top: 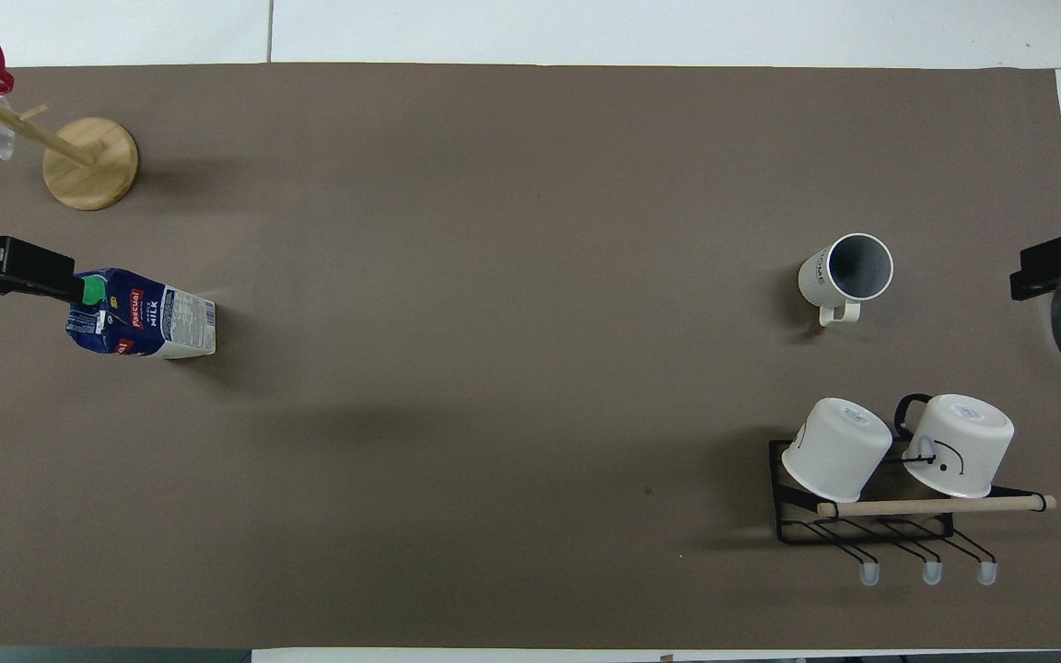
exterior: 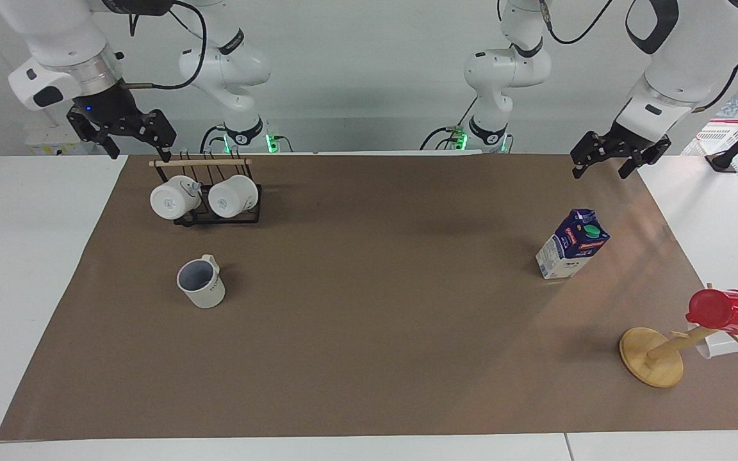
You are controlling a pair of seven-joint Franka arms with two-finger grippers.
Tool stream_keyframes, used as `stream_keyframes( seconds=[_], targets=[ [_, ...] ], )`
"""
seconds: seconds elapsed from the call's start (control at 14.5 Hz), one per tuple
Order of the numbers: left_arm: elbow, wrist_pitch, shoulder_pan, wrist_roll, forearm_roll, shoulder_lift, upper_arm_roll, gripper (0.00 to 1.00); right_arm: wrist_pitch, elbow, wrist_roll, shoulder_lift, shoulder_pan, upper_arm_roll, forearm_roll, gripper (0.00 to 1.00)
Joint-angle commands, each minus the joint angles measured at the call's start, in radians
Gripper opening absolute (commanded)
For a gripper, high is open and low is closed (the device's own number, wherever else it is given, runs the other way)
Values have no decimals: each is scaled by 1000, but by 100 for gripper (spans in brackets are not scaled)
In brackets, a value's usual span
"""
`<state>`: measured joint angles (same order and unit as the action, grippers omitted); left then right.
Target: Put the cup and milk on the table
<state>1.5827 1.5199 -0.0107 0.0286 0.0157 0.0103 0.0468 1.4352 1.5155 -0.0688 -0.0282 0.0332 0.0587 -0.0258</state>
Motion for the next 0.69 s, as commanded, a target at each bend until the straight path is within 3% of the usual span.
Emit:
stream_keyframes(
  seconds=[0.0,0.62],
  targets=[
    [31,9,5,5,-22,27,7,100,7,11,15,-7,-6,-2,10,100],
    [43,45,15,2,-22,28,7,100,34,18,17,-7,-16,-2,10,100]
  ],
)
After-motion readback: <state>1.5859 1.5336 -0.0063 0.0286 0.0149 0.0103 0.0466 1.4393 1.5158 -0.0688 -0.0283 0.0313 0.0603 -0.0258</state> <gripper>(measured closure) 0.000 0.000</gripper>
